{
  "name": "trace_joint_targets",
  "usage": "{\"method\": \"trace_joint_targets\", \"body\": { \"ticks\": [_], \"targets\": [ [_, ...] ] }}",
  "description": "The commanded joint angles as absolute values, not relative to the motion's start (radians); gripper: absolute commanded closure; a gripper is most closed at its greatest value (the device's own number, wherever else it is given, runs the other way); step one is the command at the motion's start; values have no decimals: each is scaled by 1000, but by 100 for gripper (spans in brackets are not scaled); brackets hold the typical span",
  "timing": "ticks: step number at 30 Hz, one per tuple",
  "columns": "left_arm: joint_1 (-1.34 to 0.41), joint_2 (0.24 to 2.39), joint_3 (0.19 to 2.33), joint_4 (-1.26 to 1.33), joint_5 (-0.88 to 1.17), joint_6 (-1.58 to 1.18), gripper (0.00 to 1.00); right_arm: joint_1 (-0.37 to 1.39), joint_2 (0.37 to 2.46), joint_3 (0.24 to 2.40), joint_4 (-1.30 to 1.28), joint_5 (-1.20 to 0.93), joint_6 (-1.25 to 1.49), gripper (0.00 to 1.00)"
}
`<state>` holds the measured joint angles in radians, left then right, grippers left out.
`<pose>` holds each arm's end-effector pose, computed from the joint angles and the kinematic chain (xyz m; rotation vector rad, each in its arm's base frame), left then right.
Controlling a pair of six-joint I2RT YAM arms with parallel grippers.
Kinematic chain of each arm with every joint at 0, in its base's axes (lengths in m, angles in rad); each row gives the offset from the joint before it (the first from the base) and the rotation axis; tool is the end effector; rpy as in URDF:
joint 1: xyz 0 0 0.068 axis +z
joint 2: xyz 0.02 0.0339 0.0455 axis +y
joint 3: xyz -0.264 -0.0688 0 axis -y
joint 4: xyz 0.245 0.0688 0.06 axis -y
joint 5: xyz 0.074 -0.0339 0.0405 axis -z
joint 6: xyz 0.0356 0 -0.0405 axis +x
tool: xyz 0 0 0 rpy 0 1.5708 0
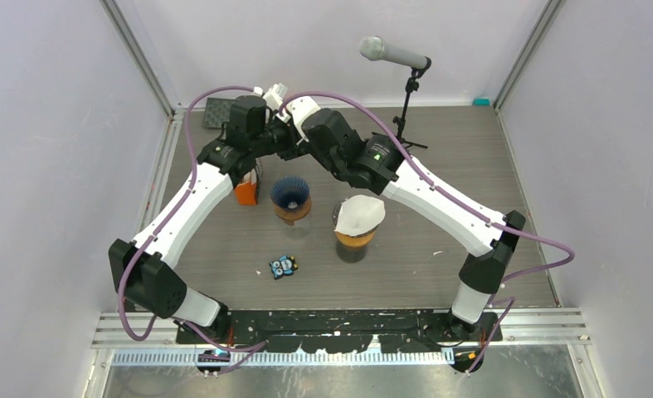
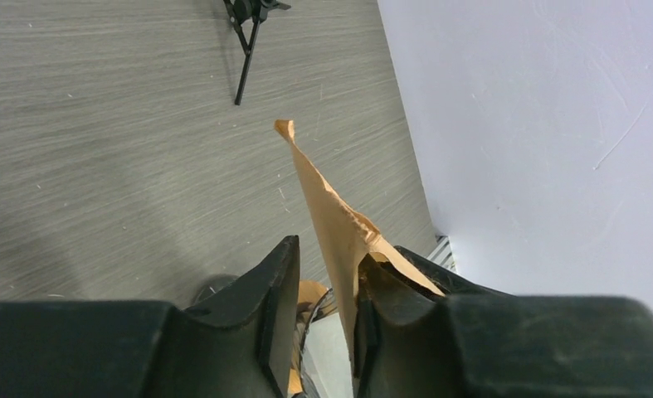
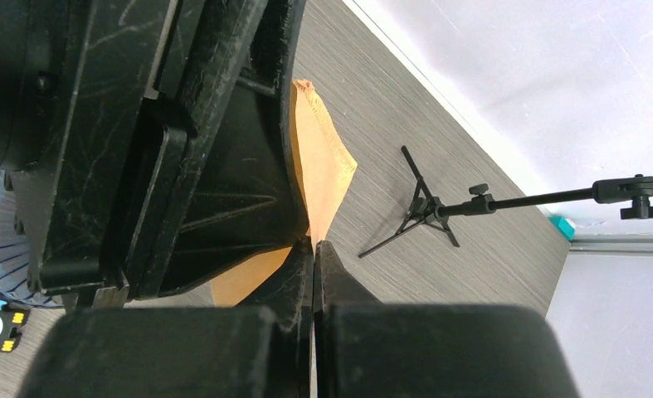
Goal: Place the coffee filter in the dripper
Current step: Place the coffee filter in the coffee dripper.
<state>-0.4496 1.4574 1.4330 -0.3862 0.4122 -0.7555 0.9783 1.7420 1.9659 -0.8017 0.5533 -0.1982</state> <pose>0.2949 -0.1581 0.3873 -0.0360 2.1453 -1.1557 0.2266 0.3030 0.4296 -0.8676 1.8640 -0.1150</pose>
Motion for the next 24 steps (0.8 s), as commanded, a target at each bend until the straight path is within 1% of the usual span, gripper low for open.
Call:
{"method": "trace_joint_targets", "body": {
  "ticks": [1, 4, 11, 22, 24],
  "targets": [
    [-453, 1454, 1455, -325, 389, -746, 78, 983, 1733, 2000, -757, 583, -183, 99],
    [-453, 1448, 1454, -337, 372, -727, 88, 983, 1732, 1993, -749, 602, -197, 99],
    [-453, 1432, 1457, -369, 324, -665, 100, 983, 1737, 2000, -746, 613, -207, 99],
    [-454, 1410, 1455, -394, 261, -595, 100, 982, 1726, 2000, -746, 633, -227, 100],
    [-454, 1406, 1453, -395, 254, -589, 97, 982, 1724, 2000, -747, 633, -227, 100]
  ]
}}
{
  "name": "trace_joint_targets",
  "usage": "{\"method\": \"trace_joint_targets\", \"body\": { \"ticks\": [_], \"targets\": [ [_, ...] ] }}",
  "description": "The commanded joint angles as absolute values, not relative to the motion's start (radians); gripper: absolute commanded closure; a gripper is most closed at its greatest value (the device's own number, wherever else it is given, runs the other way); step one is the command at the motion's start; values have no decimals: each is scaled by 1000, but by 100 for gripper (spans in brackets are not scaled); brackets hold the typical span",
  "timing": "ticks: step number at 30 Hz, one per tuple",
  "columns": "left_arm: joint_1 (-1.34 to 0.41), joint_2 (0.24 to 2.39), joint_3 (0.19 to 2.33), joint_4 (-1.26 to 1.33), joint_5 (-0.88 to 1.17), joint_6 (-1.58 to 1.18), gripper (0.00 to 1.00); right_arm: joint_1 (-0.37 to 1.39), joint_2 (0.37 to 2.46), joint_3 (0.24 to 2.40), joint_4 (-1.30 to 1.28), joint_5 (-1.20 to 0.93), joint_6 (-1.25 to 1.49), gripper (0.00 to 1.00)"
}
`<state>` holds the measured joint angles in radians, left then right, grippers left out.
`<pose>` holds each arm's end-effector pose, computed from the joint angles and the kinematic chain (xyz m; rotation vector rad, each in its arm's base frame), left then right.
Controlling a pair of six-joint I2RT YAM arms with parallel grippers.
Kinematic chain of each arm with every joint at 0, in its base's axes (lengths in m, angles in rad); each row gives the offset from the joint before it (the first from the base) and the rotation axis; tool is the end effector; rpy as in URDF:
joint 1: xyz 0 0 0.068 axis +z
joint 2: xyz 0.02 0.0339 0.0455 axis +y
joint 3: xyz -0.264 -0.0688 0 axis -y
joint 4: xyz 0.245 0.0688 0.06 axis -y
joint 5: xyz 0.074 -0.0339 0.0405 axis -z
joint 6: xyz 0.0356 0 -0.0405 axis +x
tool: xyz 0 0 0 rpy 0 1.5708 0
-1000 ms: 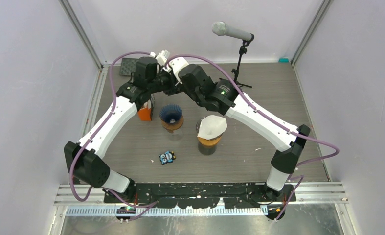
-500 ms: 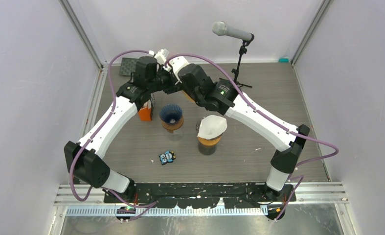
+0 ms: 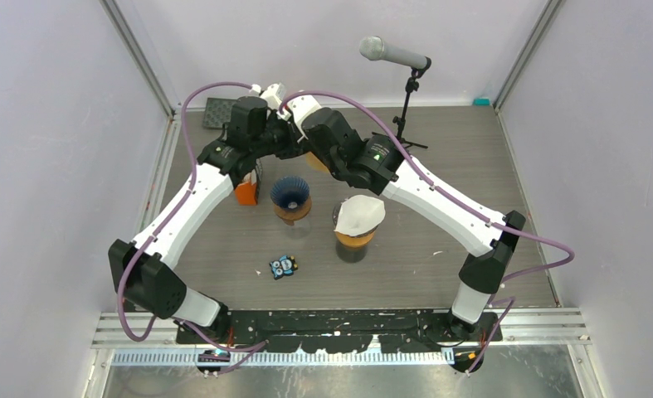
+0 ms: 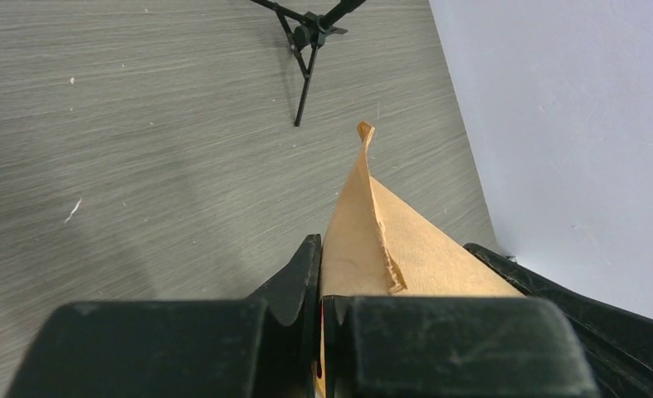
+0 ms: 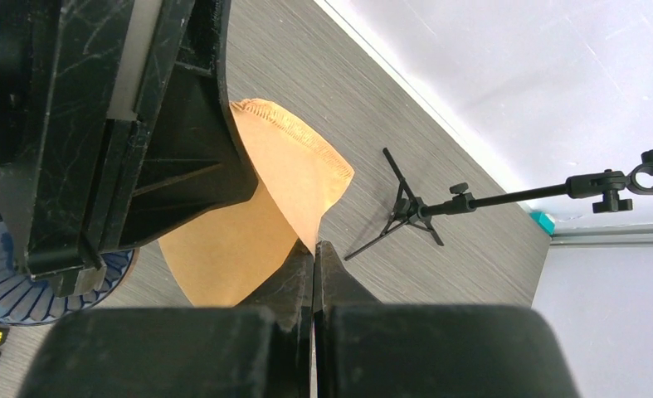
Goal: Place the coffee filter in the dripper
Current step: Place the coffee filter in the coffee dripper.
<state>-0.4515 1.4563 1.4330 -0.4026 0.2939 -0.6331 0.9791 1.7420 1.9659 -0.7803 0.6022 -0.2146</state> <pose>0.2966 -0.1553 0.3854 0.0091 2.1176 -0.9684 0.2277 0.3027 0.4320 -0.8367 1.8439 -0.1613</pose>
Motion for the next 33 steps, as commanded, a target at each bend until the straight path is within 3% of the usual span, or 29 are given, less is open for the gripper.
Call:
{"method": "trace_joint_targets", "body": {
  "ticks": [1, 21, 33],
  "targets": [
    [-454, 1404, 1452, -395, 251, -586, 96, 982, 1724, 1999, -747, 634, -228, 100],
    [-454, 1387, 1436, -389, 262, -589, 79, 982, 1729, 2011, -746, 643, -217, 100],
    [-454, 1409, 1418, -344, 368, -702, 63, 981, 1756, 2045, -743, 653, -150, 99]
  ]
}}
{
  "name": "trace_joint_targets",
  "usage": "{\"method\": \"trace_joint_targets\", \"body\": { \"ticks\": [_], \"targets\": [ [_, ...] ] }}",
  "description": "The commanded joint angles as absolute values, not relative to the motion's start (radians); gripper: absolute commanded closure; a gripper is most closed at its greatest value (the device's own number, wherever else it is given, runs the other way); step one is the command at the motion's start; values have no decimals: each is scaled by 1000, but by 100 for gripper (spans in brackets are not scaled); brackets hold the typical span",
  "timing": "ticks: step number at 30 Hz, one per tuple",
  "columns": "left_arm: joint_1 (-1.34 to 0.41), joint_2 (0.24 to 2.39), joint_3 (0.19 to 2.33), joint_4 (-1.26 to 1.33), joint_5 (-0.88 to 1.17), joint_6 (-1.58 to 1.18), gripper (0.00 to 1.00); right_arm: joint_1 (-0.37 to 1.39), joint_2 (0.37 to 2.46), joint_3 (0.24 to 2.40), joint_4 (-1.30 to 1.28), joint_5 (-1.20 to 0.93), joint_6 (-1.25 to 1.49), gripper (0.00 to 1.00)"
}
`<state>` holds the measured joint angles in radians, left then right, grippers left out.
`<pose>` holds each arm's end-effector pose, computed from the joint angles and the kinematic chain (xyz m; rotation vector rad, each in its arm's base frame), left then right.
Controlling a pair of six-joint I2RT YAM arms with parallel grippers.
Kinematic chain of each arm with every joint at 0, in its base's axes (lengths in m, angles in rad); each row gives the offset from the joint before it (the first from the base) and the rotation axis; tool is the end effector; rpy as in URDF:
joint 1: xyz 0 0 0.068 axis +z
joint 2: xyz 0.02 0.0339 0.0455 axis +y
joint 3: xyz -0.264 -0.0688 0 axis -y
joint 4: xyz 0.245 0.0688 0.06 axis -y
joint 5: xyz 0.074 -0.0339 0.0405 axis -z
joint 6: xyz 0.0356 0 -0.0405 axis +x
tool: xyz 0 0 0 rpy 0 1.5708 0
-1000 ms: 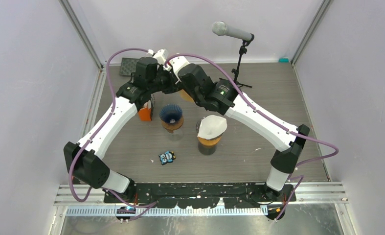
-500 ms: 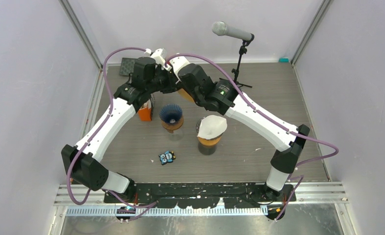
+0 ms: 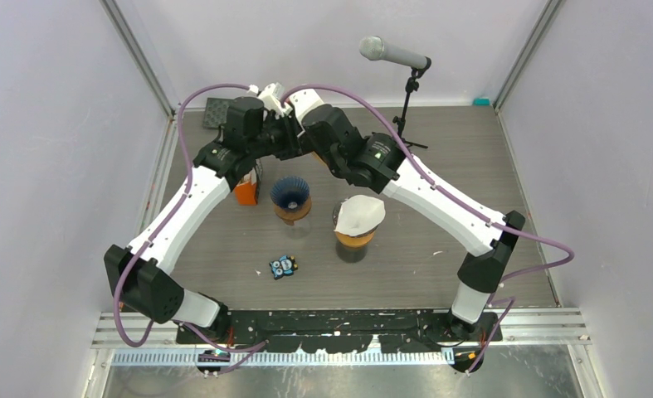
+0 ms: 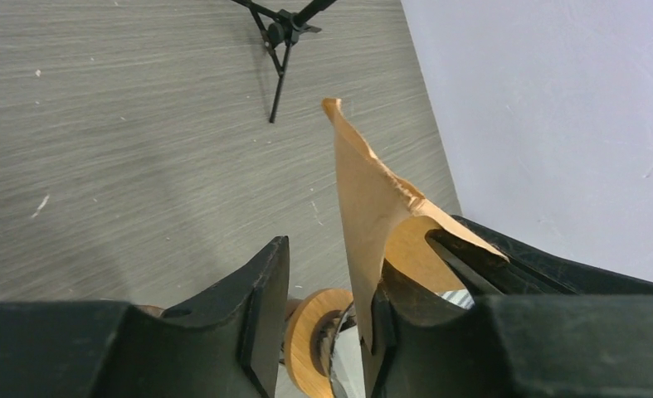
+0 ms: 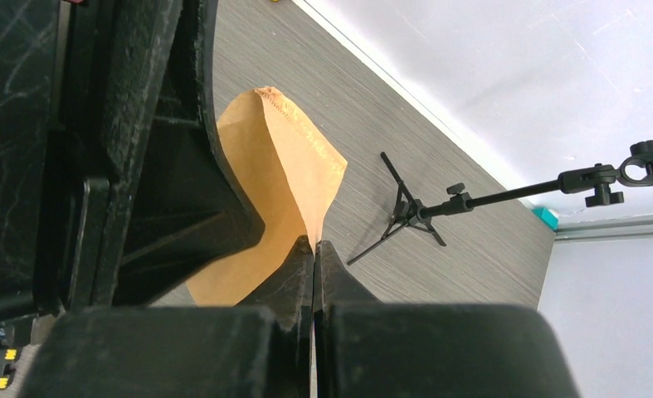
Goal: Place the coffee filter in the dripper
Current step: Place the coffee filter in the coffee dripper.
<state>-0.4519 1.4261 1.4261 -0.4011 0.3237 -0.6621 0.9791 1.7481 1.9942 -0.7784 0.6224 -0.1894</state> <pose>0.2885 -0.1526 0.3927 0.0054 2.1022 -1.0212 0.2282 0.3024 0.4390 -0.7829 1.8393 -0.1515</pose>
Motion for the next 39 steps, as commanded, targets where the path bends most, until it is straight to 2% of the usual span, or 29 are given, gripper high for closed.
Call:
{"method": "trace_joint_targets", "body": {
  "ticks": [1, 5, 14, 26, 34, 39],
  "targets": [
    [-454, 1407, 1413, -338, 373, -708, 61, 981, 1759, 2048, -743, 656, -144, 99],
    [-454, 1415, 1406, -312, 387, -729, 56, 982, 1773, 2060, -744, 655, -121, 99],
    [-454, 1413, 1394, -299, 388, -734, 57, 982, 1775, 2071, -744, 669, -112, 99],
    [-454, 1393, 1388, -324, 332, -666, 79, 982, 1775, 2070, -744, 669, -116, 99],
    [-453, 1390, 1413, -345, 327, -619, 100, 981, 1769, 2039, -720, 701, -167, 100],
    [-453, 1383, 1414, -360, 311, -590, 100, 982, 1758, 2023, -709, 715, -191, 99]
  ]
}}
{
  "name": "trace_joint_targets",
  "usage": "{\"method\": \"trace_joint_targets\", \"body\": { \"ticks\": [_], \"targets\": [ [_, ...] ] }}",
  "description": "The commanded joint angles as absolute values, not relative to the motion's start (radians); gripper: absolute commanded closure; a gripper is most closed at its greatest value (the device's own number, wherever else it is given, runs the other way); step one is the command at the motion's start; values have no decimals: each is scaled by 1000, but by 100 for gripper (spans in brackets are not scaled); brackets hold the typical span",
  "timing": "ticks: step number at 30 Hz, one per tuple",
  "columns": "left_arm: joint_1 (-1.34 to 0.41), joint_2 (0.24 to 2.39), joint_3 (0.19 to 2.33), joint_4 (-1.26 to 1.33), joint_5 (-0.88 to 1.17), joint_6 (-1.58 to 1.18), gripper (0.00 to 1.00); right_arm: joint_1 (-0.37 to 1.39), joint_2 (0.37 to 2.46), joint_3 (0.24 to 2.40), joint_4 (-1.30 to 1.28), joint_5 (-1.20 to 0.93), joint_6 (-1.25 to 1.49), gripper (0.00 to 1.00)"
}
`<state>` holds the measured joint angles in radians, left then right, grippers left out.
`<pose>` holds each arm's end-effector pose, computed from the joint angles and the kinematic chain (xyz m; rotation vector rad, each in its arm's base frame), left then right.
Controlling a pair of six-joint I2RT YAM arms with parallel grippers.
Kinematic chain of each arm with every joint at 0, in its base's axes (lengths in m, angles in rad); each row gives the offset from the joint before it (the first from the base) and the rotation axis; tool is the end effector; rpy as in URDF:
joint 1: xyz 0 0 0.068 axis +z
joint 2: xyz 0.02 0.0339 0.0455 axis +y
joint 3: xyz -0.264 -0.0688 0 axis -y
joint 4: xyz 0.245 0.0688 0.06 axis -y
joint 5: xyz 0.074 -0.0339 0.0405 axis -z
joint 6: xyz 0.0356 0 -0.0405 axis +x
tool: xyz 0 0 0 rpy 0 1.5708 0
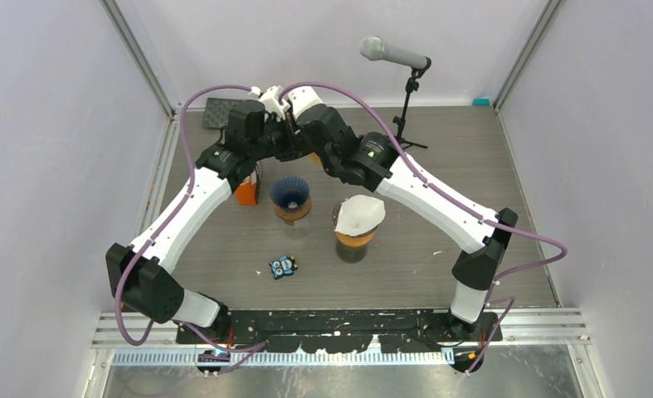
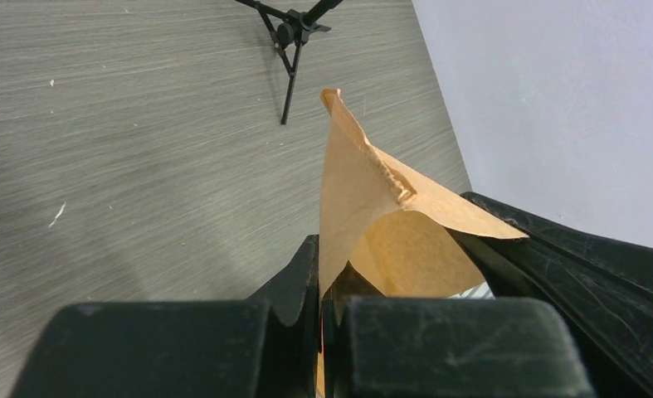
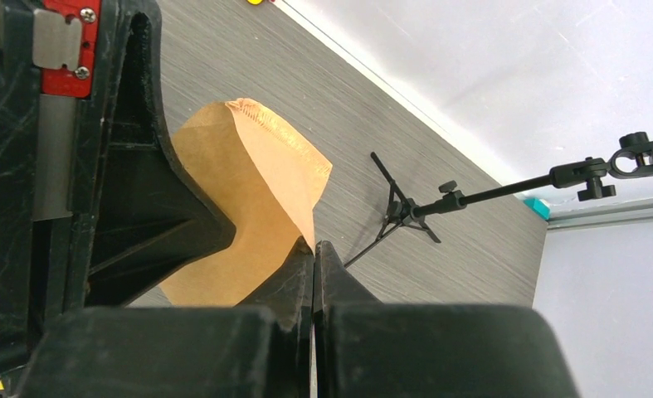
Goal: Place the coffee filter in the dripper
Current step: Place the coffee filter in the coffee dripper.
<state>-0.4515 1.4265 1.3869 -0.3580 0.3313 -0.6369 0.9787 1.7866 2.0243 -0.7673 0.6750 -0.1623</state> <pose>0.2905 -0.1537 0.3833 0.0376 2.0944 -1.0142 0.2352 0.3098 0.4360 -0.7199 1.8454 -0.1835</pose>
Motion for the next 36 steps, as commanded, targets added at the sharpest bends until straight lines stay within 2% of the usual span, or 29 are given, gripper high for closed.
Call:
{"method": "trace_joint_targets", "body": {
  "ticks": [1, 36],
  "targets": [
    [-453, 1381, 1414, -362, 307, -585, 100, 982, 1757, 2021, -709, 716, -193, 99],
    [-453, 1350, 1414, -381, 239, -469, 100, 978, 1722, 1983, -722, 655, -219, 100]
  ]
}}
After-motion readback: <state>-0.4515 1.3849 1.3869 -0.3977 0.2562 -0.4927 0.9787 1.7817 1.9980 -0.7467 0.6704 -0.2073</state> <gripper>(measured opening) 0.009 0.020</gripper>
